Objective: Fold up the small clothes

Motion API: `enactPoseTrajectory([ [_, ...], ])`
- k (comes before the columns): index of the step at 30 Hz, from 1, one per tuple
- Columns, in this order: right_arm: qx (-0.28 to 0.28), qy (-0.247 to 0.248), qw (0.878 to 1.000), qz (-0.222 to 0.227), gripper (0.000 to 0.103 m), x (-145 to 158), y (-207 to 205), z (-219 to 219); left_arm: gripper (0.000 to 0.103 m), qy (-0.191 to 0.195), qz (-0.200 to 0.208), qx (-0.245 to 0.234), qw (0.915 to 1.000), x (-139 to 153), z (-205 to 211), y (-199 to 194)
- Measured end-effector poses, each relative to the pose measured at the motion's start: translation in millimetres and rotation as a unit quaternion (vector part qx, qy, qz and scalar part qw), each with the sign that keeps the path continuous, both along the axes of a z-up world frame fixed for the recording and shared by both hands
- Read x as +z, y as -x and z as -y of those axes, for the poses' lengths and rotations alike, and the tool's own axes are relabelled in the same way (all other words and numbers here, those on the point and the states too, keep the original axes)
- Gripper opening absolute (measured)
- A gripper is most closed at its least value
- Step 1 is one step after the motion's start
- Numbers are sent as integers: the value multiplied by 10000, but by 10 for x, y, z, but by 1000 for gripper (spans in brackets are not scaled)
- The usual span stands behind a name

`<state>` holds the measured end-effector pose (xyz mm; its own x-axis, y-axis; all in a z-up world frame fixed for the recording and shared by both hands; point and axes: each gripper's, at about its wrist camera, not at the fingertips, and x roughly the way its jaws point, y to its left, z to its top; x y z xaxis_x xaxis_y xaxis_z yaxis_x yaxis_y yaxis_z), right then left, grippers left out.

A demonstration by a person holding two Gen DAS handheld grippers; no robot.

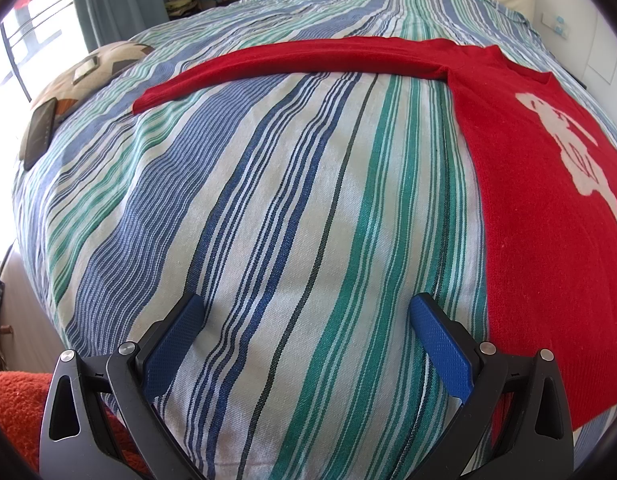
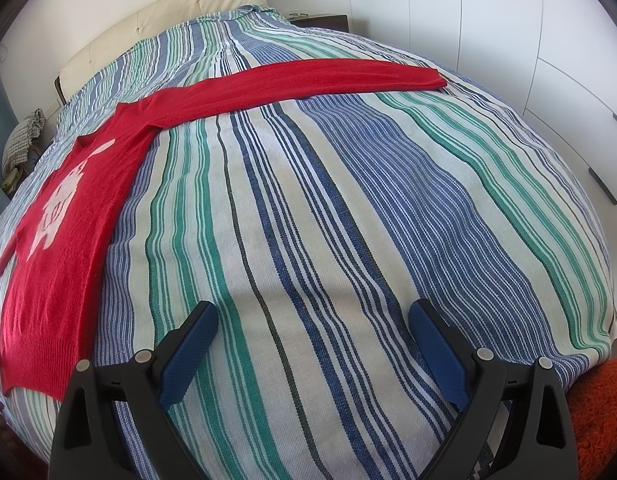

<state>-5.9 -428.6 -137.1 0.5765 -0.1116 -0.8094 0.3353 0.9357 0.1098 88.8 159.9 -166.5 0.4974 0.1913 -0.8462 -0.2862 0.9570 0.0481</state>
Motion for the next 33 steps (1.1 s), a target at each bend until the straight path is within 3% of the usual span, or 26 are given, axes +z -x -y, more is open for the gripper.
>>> enactPoseTrajectory([
  [13,20,71,10000,-38,97,-9,-11,-34,103,-186,33,-5,9998,22,47,32],
  [16,22,-63,9999,-89,96,58,2,-10,102,132,4,-110,9999,68,-60,38],
  [19,-109,-718,9965,418,96,294,67,235,102,670,183,60,9976,144,-206,87],
  [23,-575,-1896,9716,1296,96,582,-7,977,102,914,413,208,9947,205,-293,149],
  [26,-1101,-2799,9406,1576,91,634,-222,1613,102,854,510,234,9948,227,-300,171],
  [29,-1348,-3538,9129,1524,82,527,-487,2066,102,721,492,231,9959,228,-214,125],
  [33,-1594,-3674,9086,1184,77,311,-777,2248,102,645,330,283,9970,166,-175,92],
])
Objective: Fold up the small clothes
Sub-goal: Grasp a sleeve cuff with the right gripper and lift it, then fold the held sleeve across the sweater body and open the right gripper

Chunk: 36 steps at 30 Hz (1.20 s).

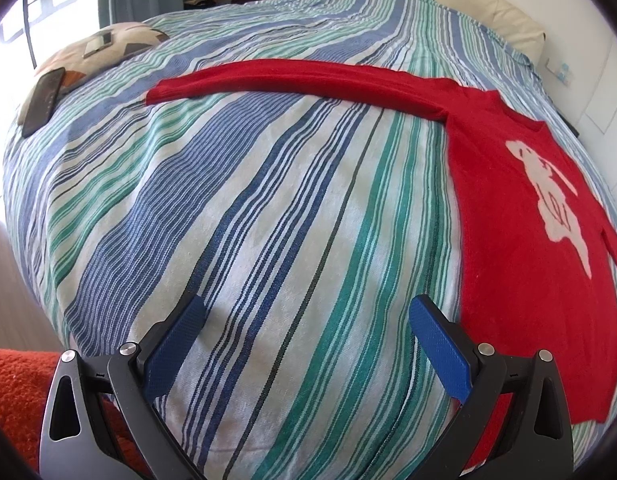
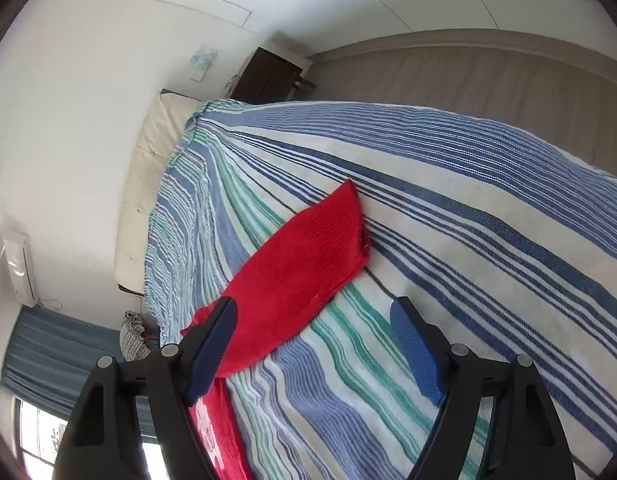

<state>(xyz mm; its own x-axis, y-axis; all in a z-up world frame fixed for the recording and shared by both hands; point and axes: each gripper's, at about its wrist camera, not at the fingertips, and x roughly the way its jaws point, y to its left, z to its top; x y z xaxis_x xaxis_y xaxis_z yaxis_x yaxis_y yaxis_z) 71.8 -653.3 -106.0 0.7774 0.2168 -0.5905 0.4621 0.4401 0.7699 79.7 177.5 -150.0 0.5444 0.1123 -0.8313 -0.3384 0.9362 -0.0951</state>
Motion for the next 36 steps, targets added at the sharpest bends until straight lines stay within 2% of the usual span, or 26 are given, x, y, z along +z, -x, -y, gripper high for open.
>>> enactPoseTrajectory([
  [4,-106,135,9998,-90,73,-101,-291,-2,102,-184,-121,7,9998,-58,43,-28],
  [6,-120,189,9994,-277,68,-175,-433,-14,102,-318,-167,-9,9994,-87,75,-41],
  [7,-152,236,9989,-369,59,-209,-480,-19,102,-367,-183,-12,9992,-98,85,-48],
  [10,-186,547,9954,-765,7,-229,-545,6,102,-387,-197,15,9991,-103,90,-49],
  [11,-193,734,9941,-769,6,-152,-547,-5,102,-353,-195,28,9992,-101,82,-51],
  [13,-17,1496,9865,-672,6,175,-616,-156,102,-279,-181,54,9994,-92,60,-48],
  [15,399,2070,9770,-317,6,606,-764,-429,102,-230,-174,63,9996,-86,49,-50],
  [17,960,2410,9655,222,6,1084,-954,-836,102,-190,-172,54,9997,-77,35,-58],
  [20,2000,2669,9373,1010,6,1688,-1249,-1681,102,-100,-162,52,9998,-59,13,-70],
  [22,2709,2651,9151,1378,6,1910,-1440,-2357,102,-16,-143,80,9999,-49,-11,-75],
  [24,3315,2448,8978,1555,7,1947,-1612,-2976,102,55,-124,103,9999,-46,-28,-73],
  [25,3613,2233,8913,1584,12,1899,-1693,-3254,102,64,-124,96,9999,-46,-31,-71],
  [26,3915,2009,8845,1551,34,1833,-1757,-3481,102,56,-128,79,9999,-47,-25,-70],
  [28,4259,1823,8744,1442,70,1694,-1780,-3802,102,17,-133,24,9999,-44,-16,-60],
  [31,4343,1634,8739,1450,69,1568,-1728,-3852,102,56,-117,-33,9999,-30,-25,-53],
  [34,4208,1544,8861,1182,69,1414,-1784,-3666,102,196,-87,22,9998,-22,-60,-67],
  [36,4191,1440,8926,832,69,1213,-1810,-3548,102,241,-80,67,9997,-26,-67,-86],
])
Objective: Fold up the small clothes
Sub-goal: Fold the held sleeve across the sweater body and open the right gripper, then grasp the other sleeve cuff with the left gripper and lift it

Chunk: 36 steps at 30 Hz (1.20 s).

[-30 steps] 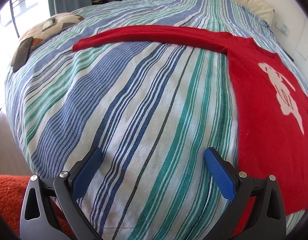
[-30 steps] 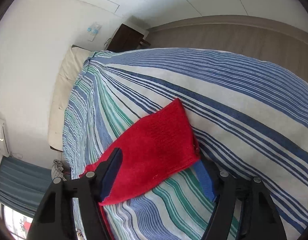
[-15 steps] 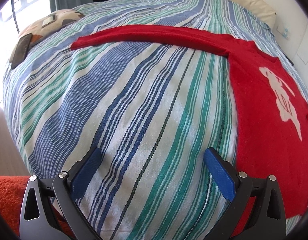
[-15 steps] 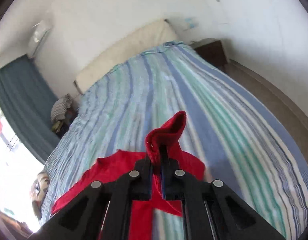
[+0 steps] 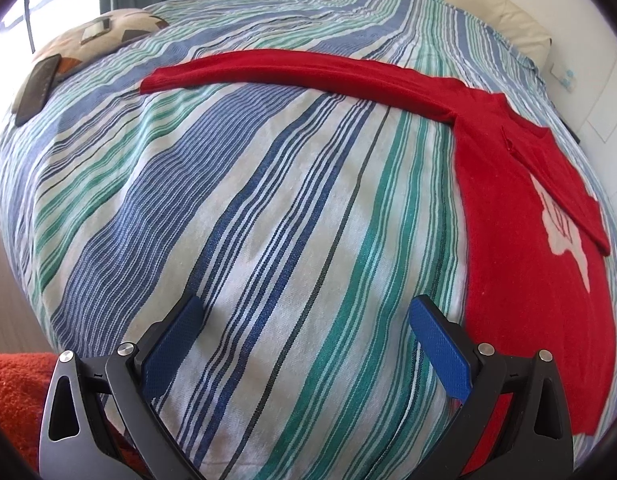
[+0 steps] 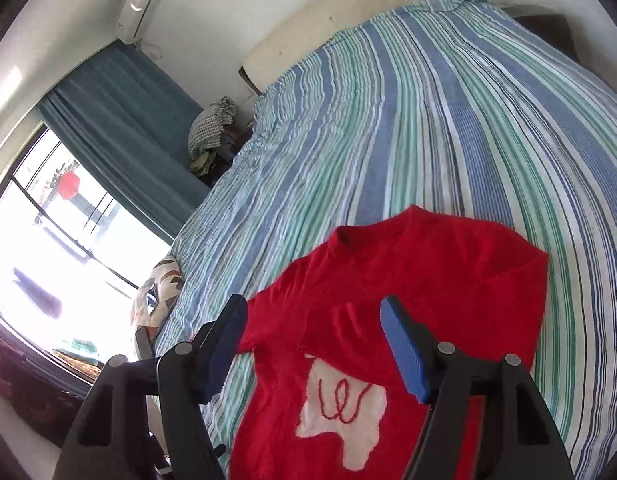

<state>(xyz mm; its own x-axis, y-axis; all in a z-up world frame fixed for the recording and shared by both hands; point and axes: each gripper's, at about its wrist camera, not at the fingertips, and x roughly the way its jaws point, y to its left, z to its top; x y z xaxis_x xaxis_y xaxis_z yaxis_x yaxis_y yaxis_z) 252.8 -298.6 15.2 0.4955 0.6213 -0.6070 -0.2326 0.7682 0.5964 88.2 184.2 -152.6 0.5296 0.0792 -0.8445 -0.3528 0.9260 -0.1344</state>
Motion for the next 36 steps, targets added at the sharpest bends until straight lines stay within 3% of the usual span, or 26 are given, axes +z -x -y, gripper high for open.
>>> enactPoseTrajectory([
  [4,-276,-34,9941,-1047,69,-759,-129,226,102,-218,-77,-48,9997,-31,72,-21],
  [7,-926,702,9791,-1670,68,-1394,-4,540,102,-391,-111,-133,9991,-50,114,-7],
  [8,-1106,710,9759,-1741,59,-1504,83,666,102,-384,-114,-135,9991,-52,108,1],
  [9,-1254,583,9770,-1620,52,-1513,188,784,102,-357,-111,-130,9992,-51,99,7],
  [12,-1304,450,9821,-1286,53,-1306,476,936,102,-295,-122,-106,9994,-52,81,7],
  [16,-279,-320,9923,-1167,53,-1079,975,770,102,-316,-136,-80,9994,-58,92,-10],
  [19,270,-754,9837,-1609,53,-1326,1453,564,102,-336,-137,-119,9993,-57,101,10],
  [21,321,-621,9736,-2172,53,-1649,1784,515,102,-360,-152,-171,9991,-61,105,34],
  [22,296,-469,9717,-2297,47,-1750,1958,491,102,-376,-163,-203,9990,-65,107,46],
  [23,251,-358,9763,-2121,40,-1749,2102,517,102,-406,-177,-240,9987,-70,115,58],
  [25,69,93,9859,-1669,40,-1599,2333,565,102,-485,-190,-303,9982,-75,130,84],
  [28,-480,1244,9869,-905,60,-1327,2627,567,102,-523,-220,-288,9980,-49,137,97],
  [29,-636,1451,9852,-651,61,-1271,2720,568,102,-452,-202,-279,9984,-6,121,91],
  [32,-849,1532,9839,-347,61,-1150,2767,618,102,131,337,-174,9992,270,-97,6],
  [36,-864,1518,9846,-73,64,-1065,2762,653,102,944,907,484,9902,571,-780,-365],
])
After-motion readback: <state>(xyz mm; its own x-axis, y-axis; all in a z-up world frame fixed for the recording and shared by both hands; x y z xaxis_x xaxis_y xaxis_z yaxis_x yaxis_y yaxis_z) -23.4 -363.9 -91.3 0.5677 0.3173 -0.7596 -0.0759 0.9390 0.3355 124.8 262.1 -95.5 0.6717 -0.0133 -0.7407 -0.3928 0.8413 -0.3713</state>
